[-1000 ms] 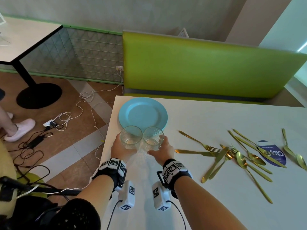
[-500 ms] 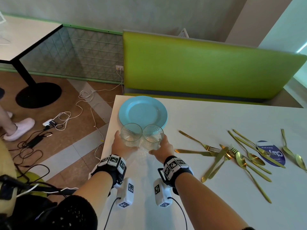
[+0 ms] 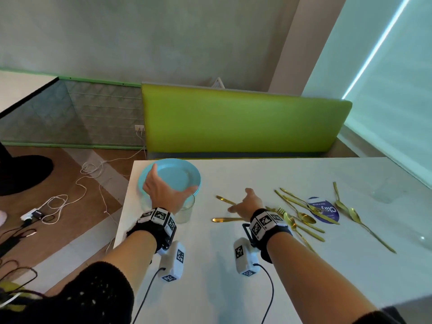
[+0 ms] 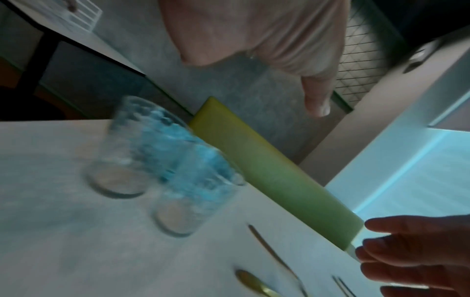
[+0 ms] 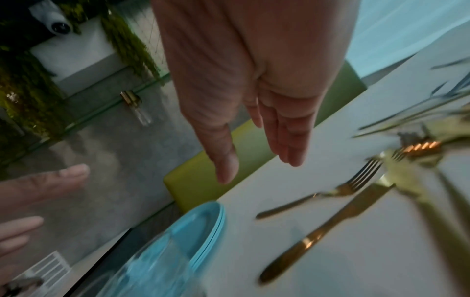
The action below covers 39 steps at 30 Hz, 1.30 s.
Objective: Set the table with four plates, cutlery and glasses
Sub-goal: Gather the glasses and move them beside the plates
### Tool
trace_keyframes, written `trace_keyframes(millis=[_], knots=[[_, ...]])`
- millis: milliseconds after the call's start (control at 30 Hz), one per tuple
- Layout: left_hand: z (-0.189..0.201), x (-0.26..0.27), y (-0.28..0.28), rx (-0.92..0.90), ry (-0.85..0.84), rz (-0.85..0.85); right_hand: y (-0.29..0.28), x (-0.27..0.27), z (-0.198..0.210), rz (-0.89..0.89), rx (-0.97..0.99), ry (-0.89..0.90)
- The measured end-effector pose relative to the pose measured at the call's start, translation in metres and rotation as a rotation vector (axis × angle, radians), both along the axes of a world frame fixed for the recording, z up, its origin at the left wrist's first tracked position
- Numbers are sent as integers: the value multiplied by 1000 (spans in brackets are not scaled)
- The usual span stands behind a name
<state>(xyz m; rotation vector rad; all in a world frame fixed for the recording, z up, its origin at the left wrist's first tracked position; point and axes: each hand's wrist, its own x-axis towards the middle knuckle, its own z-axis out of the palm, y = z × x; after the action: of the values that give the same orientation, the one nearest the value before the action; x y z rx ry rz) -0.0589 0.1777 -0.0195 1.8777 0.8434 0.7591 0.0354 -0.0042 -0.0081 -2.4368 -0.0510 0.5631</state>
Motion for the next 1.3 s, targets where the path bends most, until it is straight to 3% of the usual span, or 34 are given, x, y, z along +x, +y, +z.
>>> trace_keyframes(millis=[267,500,733,1067,1300], knots=[[47,90,-125,61,-7,-323,-161,35,38,-250,-84,-75],[45,171,-237,-3,143,-560,-321,82,23,-598,-127,-26],[32,265,-342,-22,309,-720,-442,151,-4,-781,-134,-13],[-12,344,-466,-62,448,-890,-553,201,-48,-1173,78,-25],[-32,391,-511,-67,483,-917,-576,222,-78,-1229,193,-160]])
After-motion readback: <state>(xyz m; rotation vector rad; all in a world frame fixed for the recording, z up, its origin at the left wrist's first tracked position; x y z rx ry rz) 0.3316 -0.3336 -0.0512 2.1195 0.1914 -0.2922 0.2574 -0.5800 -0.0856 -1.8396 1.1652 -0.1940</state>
